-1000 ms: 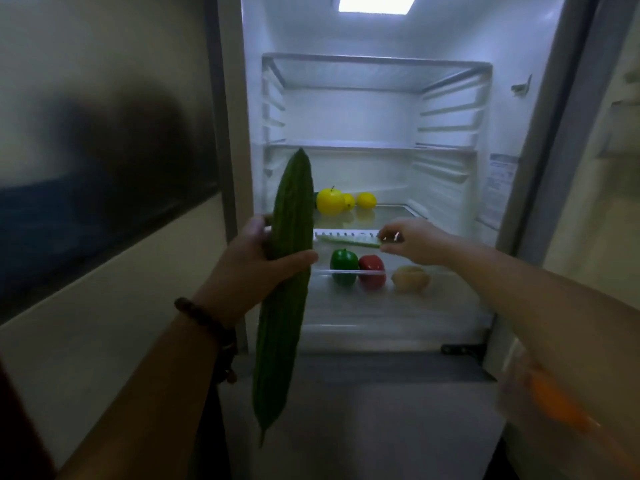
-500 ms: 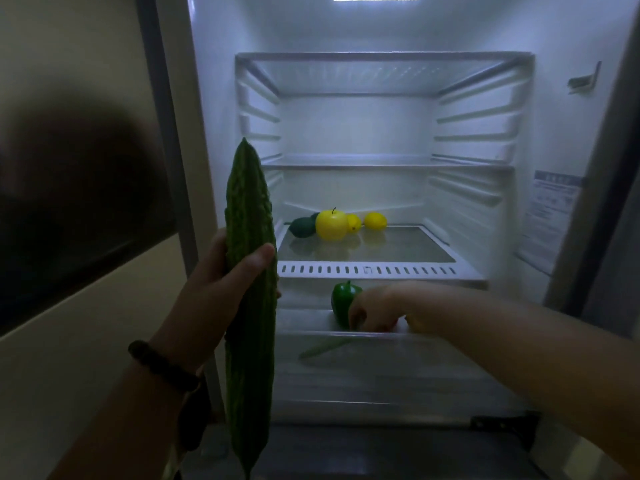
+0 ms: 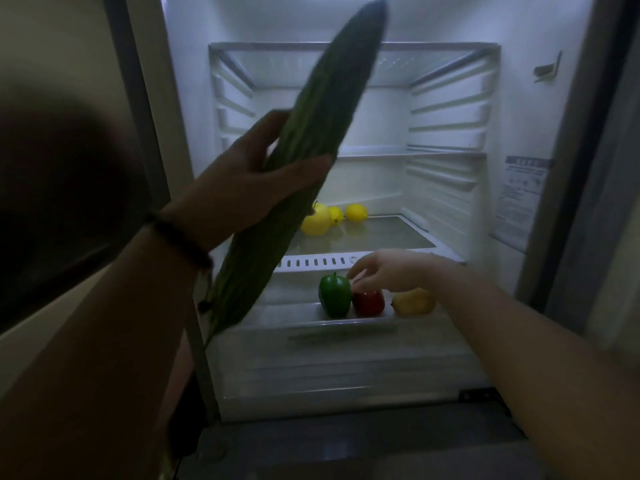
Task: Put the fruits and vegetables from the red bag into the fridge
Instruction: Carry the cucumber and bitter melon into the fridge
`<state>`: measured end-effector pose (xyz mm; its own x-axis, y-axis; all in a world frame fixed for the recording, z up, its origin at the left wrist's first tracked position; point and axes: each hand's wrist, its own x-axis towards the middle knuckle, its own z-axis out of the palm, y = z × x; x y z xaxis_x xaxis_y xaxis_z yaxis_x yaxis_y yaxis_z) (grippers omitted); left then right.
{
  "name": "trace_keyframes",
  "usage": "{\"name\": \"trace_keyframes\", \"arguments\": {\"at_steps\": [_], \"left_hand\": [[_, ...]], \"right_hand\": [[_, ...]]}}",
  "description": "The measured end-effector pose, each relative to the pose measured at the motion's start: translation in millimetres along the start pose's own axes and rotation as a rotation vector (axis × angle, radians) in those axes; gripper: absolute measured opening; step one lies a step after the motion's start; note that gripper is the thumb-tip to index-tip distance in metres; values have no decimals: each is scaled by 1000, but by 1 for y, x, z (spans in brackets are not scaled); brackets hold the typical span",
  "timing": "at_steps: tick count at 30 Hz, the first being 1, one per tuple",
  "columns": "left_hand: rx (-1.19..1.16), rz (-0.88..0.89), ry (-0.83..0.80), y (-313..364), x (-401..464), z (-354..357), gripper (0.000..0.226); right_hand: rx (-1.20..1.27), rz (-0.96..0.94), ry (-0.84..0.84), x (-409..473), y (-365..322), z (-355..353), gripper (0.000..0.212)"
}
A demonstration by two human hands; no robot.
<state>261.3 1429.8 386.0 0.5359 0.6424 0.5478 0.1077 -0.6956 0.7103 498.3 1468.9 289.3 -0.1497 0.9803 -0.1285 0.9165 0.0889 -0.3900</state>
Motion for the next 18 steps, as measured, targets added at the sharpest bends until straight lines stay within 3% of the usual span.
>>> {"name": "trace_keyframes", "arguments": {"at_steps": [3,8,12,18], "left_hand": [[192,-56,-165,5,36,16,47],[484,-299,-548,-22,76,55,42],[699,-265,-776,-60,88,82,62],[932,-227,-1004,-119,87,123,75]], "right_hand": [[217,-8,240,-44,-8,14,27],[177,59,564,-102,2,52,18],[85,57,724,-121,16,67,12],[-21,37,887,-115,27,86,17]]}}
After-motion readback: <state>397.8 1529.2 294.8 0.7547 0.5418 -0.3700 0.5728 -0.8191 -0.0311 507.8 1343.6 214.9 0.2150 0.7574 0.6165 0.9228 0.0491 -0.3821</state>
